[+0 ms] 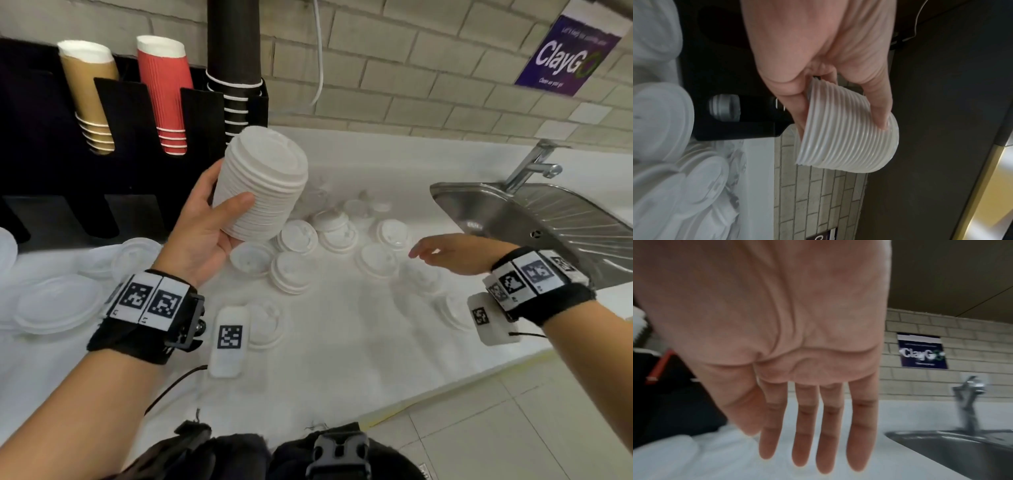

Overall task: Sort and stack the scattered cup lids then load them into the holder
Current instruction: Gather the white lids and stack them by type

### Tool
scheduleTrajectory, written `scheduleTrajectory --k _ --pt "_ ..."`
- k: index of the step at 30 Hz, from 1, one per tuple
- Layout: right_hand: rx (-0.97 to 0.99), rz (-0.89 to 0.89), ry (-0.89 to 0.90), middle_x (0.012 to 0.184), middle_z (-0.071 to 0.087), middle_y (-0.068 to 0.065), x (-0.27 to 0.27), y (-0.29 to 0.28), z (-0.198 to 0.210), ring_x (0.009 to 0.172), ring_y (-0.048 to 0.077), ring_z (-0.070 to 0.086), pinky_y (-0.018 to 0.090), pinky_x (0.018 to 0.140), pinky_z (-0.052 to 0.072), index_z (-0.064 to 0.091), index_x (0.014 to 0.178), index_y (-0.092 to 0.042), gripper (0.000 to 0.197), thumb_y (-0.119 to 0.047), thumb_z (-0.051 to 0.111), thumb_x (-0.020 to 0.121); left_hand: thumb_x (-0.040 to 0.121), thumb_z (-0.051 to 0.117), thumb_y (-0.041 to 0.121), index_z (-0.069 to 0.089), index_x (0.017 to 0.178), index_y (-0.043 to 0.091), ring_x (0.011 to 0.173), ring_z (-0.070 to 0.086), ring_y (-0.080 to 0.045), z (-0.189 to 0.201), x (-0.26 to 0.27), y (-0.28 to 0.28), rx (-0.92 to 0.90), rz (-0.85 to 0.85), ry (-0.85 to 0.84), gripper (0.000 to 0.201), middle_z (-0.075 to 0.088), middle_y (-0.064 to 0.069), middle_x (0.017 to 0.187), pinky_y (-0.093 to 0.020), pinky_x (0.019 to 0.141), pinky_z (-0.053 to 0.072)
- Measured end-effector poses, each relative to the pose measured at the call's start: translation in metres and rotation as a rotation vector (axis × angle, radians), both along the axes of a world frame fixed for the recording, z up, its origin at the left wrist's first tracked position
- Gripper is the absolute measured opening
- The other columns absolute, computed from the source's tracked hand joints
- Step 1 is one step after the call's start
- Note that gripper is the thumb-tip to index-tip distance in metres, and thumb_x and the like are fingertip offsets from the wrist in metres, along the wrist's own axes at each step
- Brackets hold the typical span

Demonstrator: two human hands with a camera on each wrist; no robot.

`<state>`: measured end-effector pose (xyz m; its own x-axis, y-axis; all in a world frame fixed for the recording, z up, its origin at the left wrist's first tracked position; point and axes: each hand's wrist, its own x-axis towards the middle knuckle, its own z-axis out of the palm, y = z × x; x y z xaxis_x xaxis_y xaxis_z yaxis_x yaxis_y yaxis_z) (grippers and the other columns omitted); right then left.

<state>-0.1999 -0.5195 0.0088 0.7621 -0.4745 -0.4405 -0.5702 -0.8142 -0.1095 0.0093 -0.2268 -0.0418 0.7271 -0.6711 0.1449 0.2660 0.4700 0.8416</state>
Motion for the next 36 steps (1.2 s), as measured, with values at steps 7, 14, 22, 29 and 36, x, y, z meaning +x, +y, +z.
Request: scheduleTrajectory --k 7,14,22,29,36 --pt "-0.105 -0.149 0.263 0.129 0.052 0.001 -0.037 -0.026 -0.026 0.114 0.020 0.051 0.032 0.100 0.038 0.047 0.128 -0.027 0.049 -0.041 0.067 0.085 0.088 0.058 0.011 0.047 0.135 0.030 0.115 0.064 -0.013 -0.002 0.008 -0.001 0.004 0.026 -0.071 0.052 0.066 0.011 0.120 -0.032 0.079 0.059" --pt "-0.122 -0.204 0.229 0.103 0.051 -0.001 -0.052 -0.024 -0.053 0.074 0.013 0.051 0.025 0.062 0.041 0.036 0.127 -0.020 0.081 -0.045 0.083 0.066 0.086 0.060 0.013 0.051 0.131 0.035 0.117 0.063 -0.013 -0.005 -0.001 -0.006 0.026 0.002 -0.094 0.052 0.064 0.011 0.125 -0.028 0.079 0.058" --pt "0.141 -0.029 -0.048 0.117 0.050 -0.007 -0.025 0.007 -0.041 0.097 0.014 0.055 0.028 0.086 0.043 0.039 0.131 -0.035 0.076 -0.047 0.081 0.069 0.080 0.063 0.017 0.051 0.131 0.036 0.114 0.064 -0.011 -0.005 -0.007 -0.010 0.022 0.003 -0.088 0.056 0.064 0.011 0.124 -0.026 0.077 0.058" --pt "-0.197 -0.082 0.185 0.146 0.034 0.010 0.000 -0.011 -0.059 0.130 0.031 0.043 0.043 0.106 0.037 0.021 0.150 -0.032 0.070 -0.051 0.053 0.091 0.081 0.067 0.017 0.050 0.135 0.034 0.118 0.062 -0.013 -0.010 -0.013 -0.014 0.039 -0.014 -0.077 0.059 0.061 0.008 0.129 -0.026 0.078 0.057" --pt "-0.234 -0.164 0.131 0.135 0.033 0.014 0.009 -0.022 -0.075 0.107 0.039 0.056 0.042 0.086 0.041 0.024 0.141 -0.036 0.059 -0.051 0.052 0.092 0.075 0.071 0.020 0.054 0.130 0.036 0.117 0.063 -0.013 -0.013 -0.021 -0.017 0.055 -0.026 -0.039 0.059 0.059 0.004 0.134 -0.027 0.078 0.057"
